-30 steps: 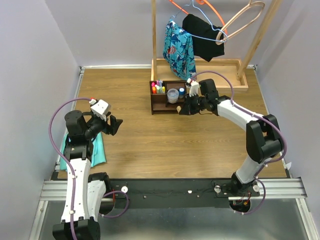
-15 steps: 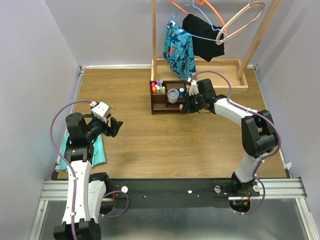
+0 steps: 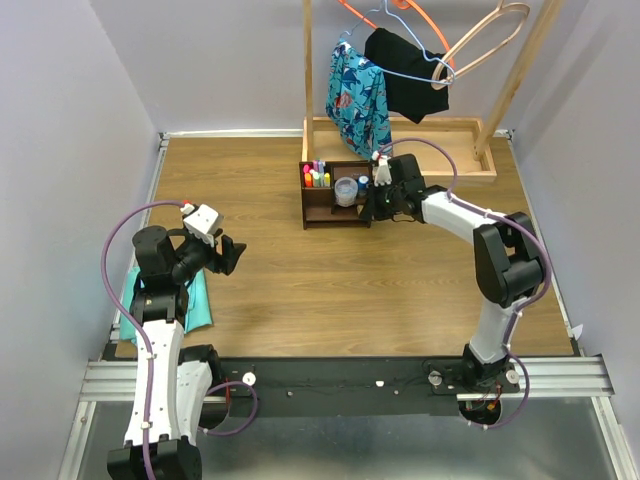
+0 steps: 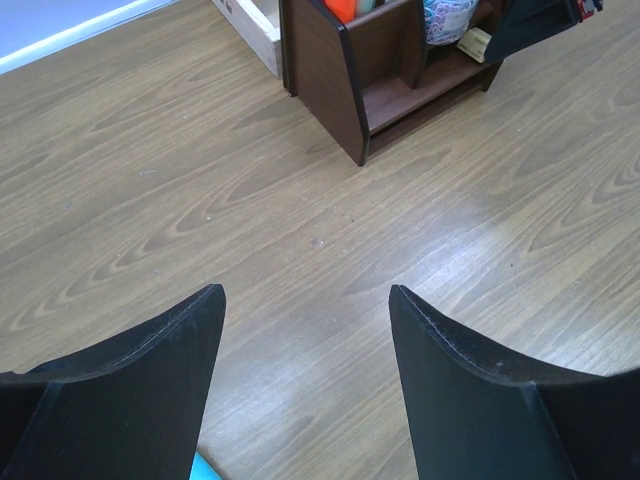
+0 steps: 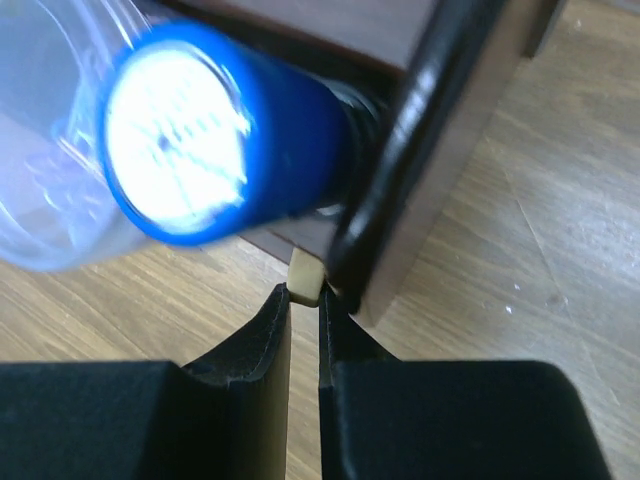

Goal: Sort the stationery into containers
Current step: Place the stationery in the storage box.

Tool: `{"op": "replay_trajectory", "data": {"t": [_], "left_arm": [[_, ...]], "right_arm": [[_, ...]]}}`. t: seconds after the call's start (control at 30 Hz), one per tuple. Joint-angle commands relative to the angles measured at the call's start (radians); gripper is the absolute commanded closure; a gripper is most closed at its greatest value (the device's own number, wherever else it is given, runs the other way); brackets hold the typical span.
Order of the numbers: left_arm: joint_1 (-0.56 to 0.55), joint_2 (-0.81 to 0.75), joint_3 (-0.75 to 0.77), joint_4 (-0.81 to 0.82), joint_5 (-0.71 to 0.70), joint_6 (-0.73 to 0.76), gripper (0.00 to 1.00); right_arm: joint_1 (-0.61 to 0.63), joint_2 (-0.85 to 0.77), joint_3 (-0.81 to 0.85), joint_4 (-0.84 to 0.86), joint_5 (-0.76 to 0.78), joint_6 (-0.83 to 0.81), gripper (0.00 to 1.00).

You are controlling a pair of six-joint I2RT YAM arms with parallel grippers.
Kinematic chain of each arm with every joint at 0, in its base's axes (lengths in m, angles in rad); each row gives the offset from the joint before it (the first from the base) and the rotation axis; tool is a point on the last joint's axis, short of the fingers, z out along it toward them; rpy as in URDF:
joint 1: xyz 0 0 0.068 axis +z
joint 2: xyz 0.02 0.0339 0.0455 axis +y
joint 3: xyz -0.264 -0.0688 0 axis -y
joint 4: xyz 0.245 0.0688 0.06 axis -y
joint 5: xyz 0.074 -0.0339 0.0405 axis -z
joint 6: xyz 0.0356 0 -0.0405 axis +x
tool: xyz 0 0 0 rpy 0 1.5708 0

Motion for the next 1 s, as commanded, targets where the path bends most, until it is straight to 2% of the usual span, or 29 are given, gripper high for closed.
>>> {"op": "replay_trajectory", "data": {"t": [0.0,0.17,0.23,0.27,0.37,0.5,0.6,0.87,0.97], "left_arm": [[0.008,-0.001,-0.016,0.031,-0.016,-0.014,0.24],[0.008,-0.004,-0.019,0.028,-0.017,-0.011,0.24],[0.008,-0.004,-0.019,0.026,-0.016,-0.011,0.24],[0.008,-0.004,-0.019,0.031,-0.016,-0.013,0.24],[0.008,-0.006,-0.019,0.04,-0.014,-0.018,0.24],[0.009,-0.009,-0.021,0.04,-0.011,-0.019,0.24],[0.008,-0.014,-0.018,0.039,-0.008,-0.019,0.24],[0.008,-0.044,-0.016,0.026,0.015,-0.028,0.24],[0.008,-0.05,-0.025,0.023,0.029,-0.03,0.24]], "right_arm": [[0.016,0.044,0.065,0.034,0.071,0.008,0.89],[0.026,0.061,0.078,0.034,0.09,0.003,0.88],[0.03,0.059,0.073,0.028,0.107,0.003,0.83],[0.033,0.055,0.069,0.028,0.116,0.005,0.75],[0.036,0.045,0.043,0.028,0.157,0.02,0.58],[0.039,0.018,0.015,0.03,0.173,0.026,0.52],[0.04,-0.004,0.007,0.017,0.174,0.02,0.51],[0.042,-0.253,-0.114,-0.093,0.168,0.005,0.49],[0.04,-0.385,-0.225,-0.121,0.165,-0.008,0.34]]}}
